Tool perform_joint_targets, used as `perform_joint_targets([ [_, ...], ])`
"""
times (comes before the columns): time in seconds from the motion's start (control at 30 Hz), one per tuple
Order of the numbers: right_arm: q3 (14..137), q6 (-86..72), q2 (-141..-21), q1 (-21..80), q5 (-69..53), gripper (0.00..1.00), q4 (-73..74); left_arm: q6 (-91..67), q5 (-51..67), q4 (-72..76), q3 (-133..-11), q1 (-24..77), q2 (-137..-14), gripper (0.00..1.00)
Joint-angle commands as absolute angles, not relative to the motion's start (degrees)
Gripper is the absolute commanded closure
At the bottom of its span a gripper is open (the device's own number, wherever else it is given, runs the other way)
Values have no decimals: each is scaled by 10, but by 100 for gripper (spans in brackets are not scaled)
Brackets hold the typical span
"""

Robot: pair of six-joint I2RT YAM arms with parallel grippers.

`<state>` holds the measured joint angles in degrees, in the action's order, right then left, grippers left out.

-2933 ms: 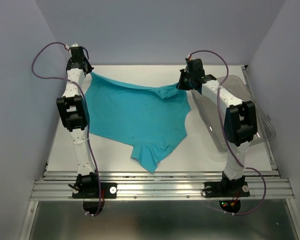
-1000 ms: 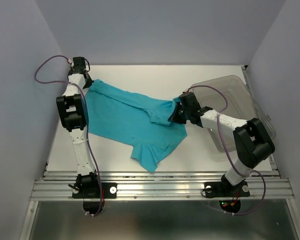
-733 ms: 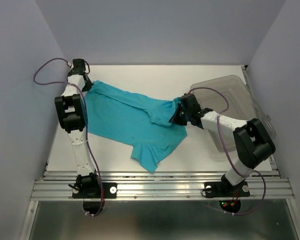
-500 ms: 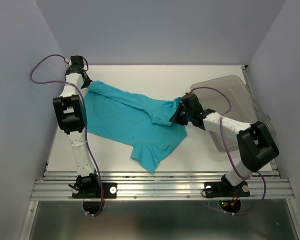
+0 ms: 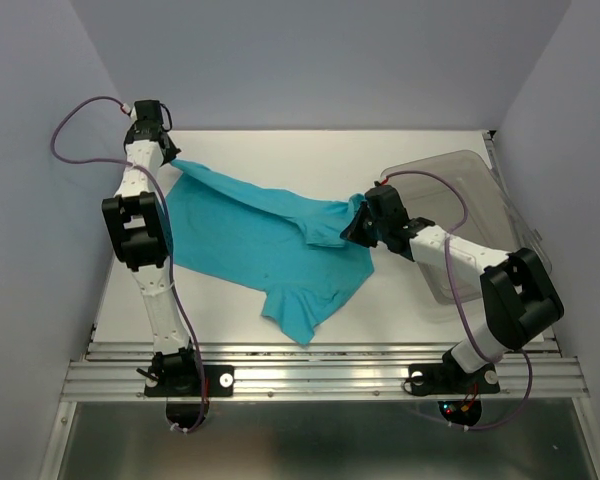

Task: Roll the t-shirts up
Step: Fold the T-shirt at the center of the board.

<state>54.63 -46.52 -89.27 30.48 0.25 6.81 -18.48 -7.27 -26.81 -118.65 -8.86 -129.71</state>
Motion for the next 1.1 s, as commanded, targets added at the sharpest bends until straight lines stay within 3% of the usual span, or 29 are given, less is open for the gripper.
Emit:
perform_joint_targets([
  [0.0, 549, -462, -880, 310, 13, 99, 47, -194, -78, -274, -1194, -93, -1248, 100],
  [0.27, 526, -469, -882, 315, -14, 99, 33, -203, -88, -242, -1105, -94, -1230, 100],
  [0.5, 498, -468, -881, 333, -22, 97, 29, -207, -77, -259, -1115, -95, -1250, 100],
  [0.57, 488, -468, -879, 338, -18, 87, 34, -209, -74, -264, -1119, -95, -1249, 90],
  [0.6, 480, -466, -877, 338, -15, 83, 39, -209, -72, -266, -1123, -95, -1248, 71],
  [0.67, 476, -458, -877, 345, -3, 51, 64, -209, -72, -271, -1129, -95, -1242, 53],
  [0.7, 475, -454, -877, 345, 10, 46, 76, -208, -73, -270, -1131, -95, -1238, 37],
  [0.8, 477, -433, -874, 345, 53, 42, 117, -206, -73, -274, -1140, -93, -1225, 20],
  [1.07, 528, -408, -848, 345, 123, 48, 151, -193, -78, -270, -1120, -48, -1180, 18],
])
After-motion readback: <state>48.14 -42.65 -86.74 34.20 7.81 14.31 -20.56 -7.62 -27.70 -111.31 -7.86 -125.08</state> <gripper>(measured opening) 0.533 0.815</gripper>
